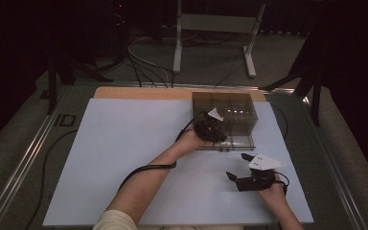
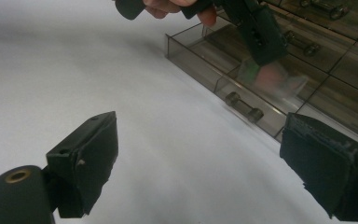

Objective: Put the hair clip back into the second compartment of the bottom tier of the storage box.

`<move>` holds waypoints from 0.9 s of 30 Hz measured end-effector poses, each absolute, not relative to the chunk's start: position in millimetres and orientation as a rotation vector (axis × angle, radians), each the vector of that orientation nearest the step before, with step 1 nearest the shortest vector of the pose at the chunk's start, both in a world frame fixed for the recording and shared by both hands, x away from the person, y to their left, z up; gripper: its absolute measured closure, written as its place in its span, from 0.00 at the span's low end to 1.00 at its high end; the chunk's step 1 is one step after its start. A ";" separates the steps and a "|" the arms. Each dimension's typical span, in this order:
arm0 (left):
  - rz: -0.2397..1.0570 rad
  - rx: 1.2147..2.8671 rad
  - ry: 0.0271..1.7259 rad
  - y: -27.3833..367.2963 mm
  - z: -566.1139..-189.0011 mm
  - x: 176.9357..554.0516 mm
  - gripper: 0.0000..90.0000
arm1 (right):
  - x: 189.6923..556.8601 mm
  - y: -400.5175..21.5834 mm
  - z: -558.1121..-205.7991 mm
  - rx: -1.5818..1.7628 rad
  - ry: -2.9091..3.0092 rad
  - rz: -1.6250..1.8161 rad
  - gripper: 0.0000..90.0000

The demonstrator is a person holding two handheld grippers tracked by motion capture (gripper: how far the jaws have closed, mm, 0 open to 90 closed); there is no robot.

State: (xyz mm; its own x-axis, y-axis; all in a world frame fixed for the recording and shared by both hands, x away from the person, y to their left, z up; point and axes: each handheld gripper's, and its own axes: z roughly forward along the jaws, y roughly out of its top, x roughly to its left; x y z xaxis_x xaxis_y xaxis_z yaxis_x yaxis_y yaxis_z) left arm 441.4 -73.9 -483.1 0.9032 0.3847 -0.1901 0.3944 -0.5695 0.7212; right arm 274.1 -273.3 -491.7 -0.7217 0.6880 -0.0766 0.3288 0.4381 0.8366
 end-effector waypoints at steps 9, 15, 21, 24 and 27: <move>0.011 2.224 0.547 -66.7 -472.8 431.4 0.43 | 274.1 -272.9 -491.7 0.856 2.286 1.199 0.13; -0.001 2.239 0.538 -58.5 -468.8 423.7 0.26 | 274.1 -272.1 -492.2 0.856 2.289 1.197 0.13; -0.049 2.238 0.516 -52.2 -466.8 419.6 0.03 | 274.2 -271.9 -492.4 0.857 2.290 1.194 0.13; -0.058 2.230 0.505 -46.4 -464.9 416.9 0.00 | 274.0 -271.5 -492.2 0.858 2.290 1.196 0.13; -0.055 2.217 0.499 -39.9 -462.1 414.3 0.00 | 274.1 -271.6 -492.1 0.858 2.289 1.198 0.13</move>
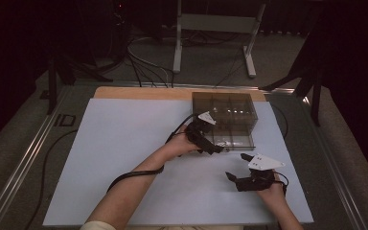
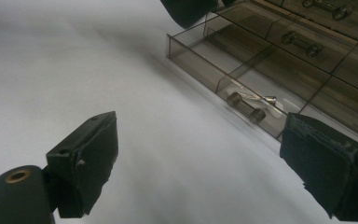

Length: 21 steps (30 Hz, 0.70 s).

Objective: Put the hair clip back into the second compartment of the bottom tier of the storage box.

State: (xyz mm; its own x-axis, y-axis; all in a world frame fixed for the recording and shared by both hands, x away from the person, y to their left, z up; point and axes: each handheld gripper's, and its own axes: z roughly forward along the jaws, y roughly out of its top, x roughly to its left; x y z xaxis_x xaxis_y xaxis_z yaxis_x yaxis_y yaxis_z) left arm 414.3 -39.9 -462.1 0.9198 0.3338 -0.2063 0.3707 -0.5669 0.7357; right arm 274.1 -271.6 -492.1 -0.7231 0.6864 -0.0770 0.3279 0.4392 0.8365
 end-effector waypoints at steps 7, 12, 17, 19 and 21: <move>-0.062 2.208 0.484 -25.9 -459.3 409.4 0.00 | 273.9 -271.2 -491.8 0.856 2.289 1.196 0.13; -0.046 2.196 0.478 -15.0 -458.5 404.2 0.00 | 274.1 -270.9 -492.0 0.855 2.290 1.196 0.13; -0.028 2.192 0.474 -3.4 -457.5 399.8 0.00 | 274.4 -270.5 -492.6 0.856 2.294 1.196 0.13; -0.022 2.192 0.473 4.6 -456.9 397.2 0.00 | 274.5 -270.1 -492.8 0.854 2.296 1.193 0.13; -0.013 2.188 0.477 10.6 -456.5 395.5 0.00 | 274.5 -269.7 -492.7 0.853 2.298 1.195 0.13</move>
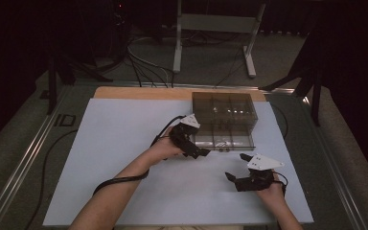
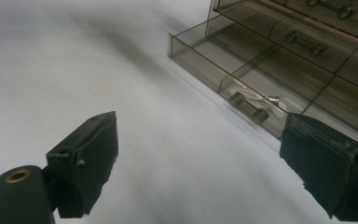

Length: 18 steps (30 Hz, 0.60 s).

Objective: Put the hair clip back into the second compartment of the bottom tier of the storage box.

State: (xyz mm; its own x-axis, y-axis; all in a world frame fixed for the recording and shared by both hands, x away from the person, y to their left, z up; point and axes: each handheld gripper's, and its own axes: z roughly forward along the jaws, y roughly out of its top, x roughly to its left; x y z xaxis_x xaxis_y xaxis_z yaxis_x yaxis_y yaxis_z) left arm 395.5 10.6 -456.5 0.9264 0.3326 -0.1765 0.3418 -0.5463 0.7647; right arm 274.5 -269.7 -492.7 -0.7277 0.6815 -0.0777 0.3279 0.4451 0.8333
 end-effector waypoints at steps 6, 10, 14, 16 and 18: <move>-0.007 2.192 0.475 24.2 -457.0 389.3 0.00 | 274.4 -268.7 -492.9 0.851 2.299 1.195 0.13; -0.012 2.180 0.478 35.4 -459.0 384.5 0.00 | 274.6 -268.1 -493.2 0.851 2.302 1.194 0.13; -0.001 2.180 0.492 47.4 -460.6 380.0 0.00 | 274.6 -267.4 -493.3 0.848 2.304 1.192 0.13; 0.001 2.170 0.502 53.6 -461.7 377.3 0.00 | 274.6 -267.3 -493.3 0.849 2.304 1.192 0.13; 0.005 2.171 0.506 63.5 -464.5 372.5 0.00 | 274.6 -267.1 -493.4 0.848 2.304 1.193 0.13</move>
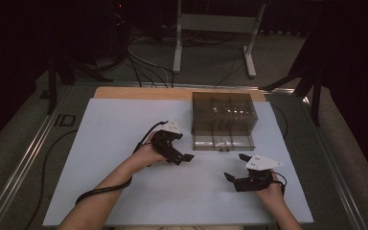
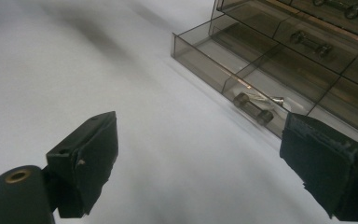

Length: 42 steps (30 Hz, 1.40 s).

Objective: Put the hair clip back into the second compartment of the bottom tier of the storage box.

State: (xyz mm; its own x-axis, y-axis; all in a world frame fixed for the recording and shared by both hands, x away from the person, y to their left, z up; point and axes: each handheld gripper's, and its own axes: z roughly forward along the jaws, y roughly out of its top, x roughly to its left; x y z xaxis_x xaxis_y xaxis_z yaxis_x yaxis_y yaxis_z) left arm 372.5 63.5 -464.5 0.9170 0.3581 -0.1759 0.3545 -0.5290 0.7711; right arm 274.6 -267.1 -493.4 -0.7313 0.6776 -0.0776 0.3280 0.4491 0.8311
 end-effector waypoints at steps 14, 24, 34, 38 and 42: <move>0.023 2.161 0.560 105.0 -478.6 346.5 0.00 | 274.9 -264.9 -494.2 0.846 2.312 1.187 0.13; 0.037 2.146 0.589 130.8 -487.3 327.9 0.00 | 274.8 -264.3 -494.2 0.844 2.312 1.186 0.13; 0.037 2.141 0.604 152.8 -495.4 309.9 0.00 | 274.7 -263.3 -494.4 0.842 2.315 1.182 0.13; 0.045 2.138 0.596 161.7 -496.7 302.1 0.00 | 274.6 -263.2 -494.2 0.843 2.316 1.181 0.13; 0.040 2.132 0.619 172.2 -499.0 295.1 0.00 | 274.2 -263.0 -493.9 0.841 2.314 1.181 0.13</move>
